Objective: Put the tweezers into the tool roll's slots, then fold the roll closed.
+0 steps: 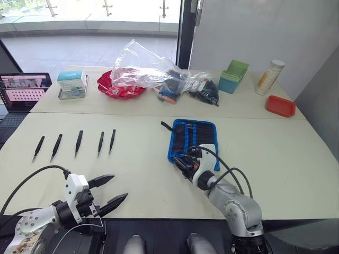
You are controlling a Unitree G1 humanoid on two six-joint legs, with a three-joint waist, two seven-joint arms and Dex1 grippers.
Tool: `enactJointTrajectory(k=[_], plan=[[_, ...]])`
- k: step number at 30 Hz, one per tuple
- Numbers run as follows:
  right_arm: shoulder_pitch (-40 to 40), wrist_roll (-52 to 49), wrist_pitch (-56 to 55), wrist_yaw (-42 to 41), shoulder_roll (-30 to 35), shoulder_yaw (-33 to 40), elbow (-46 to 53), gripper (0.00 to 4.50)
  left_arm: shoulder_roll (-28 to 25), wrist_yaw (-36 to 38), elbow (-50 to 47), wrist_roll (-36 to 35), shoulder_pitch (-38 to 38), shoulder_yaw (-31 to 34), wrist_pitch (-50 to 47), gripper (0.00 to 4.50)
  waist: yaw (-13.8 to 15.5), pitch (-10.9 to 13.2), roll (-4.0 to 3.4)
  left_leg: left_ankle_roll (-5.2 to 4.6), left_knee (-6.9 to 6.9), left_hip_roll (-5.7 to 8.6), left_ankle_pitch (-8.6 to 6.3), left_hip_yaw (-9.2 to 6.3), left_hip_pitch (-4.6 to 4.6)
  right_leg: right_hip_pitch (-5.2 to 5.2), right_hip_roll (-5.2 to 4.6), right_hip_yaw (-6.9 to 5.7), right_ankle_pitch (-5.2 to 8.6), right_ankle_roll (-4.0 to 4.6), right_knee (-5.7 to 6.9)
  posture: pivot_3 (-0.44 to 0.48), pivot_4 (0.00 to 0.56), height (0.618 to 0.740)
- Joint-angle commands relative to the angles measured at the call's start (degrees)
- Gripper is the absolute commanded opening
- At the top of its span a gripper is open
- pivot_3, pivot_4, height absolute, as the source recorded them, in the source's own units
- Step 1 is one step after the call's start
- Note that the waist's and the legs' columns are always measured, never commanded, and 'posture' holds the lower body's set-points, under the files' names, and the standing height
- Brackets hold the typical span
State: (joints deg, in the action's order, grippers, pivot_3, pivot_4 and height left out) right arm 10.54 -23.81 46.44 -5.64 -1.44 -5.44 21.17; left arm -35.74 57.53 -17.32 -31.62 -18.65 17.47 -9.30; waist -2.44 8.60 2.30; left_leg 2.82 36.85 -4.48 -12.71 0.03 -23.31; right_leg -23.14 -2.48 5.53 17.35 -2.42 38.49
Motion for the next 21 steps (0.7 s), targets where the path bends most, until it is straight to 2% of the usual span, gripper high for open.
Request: enactJointTrajectory(k=[1, 7, 12, 21], plan=[[1.3, -1.2, -1.0, -0.1, -1.0, 2.0, 0.1, 2.82, 0.1, 0.4, -0.3, -0.3, 0.2, 0.6, 1.5, 4.5, 0.0, 0.0, 0.0, 0.0, 0.0, 0.0, 0.0, 0.0, 0.0, 0.0, 0.0, 0.0, 0.0, 0.0, 0.0, 0.0, 0.15, 0.723], [0.4, -1.2, 0.4, -0.9, -0.8, 1.3, 1.2, 2.82, 0.1, 0.4, 0.1, -0.4, 0.1, 0.7, 1.7, 4.5, -0.1, 0.0, -0.01, 0.0, -0.01, 0.0, 0.0, 0.0, 0.0, -0.01, 0.0, 0.0, 0.0, 0.0, 0.0, 0.0, 0.15, 0.723], [-3.1, -3.2, 4.0, -3.7, 1.9, -1.7, 6.5, 2.82, -0.3, 0.9, 0.2, -0.7, -0.4, 1.2, 1.7, 4.5, -0.1, 0.0, -0.01, 0.0, -0.02, 0.0, -0.01, 0.0, -0.03, -0.01, -0.01, 0.0, 0.0, 0.0, -0.02, 0.0, 0.15, 0.723], [-2.8, -1.3, -0.2, -1.7, -0.6, -1.2, 3.3, 2.82, -0.7, 2.0, 0.4, -1.0, -1.1, 2.3, 1.5, 4.5, -0.1, 0.0, -0.01, -0.01, -0.02, -0.01, -0.01, 0.0, -0.01, -0.01, 0.01, 0.0, 0.01, 0.0, -0.02, 0.0, 0.15, 0.723]])
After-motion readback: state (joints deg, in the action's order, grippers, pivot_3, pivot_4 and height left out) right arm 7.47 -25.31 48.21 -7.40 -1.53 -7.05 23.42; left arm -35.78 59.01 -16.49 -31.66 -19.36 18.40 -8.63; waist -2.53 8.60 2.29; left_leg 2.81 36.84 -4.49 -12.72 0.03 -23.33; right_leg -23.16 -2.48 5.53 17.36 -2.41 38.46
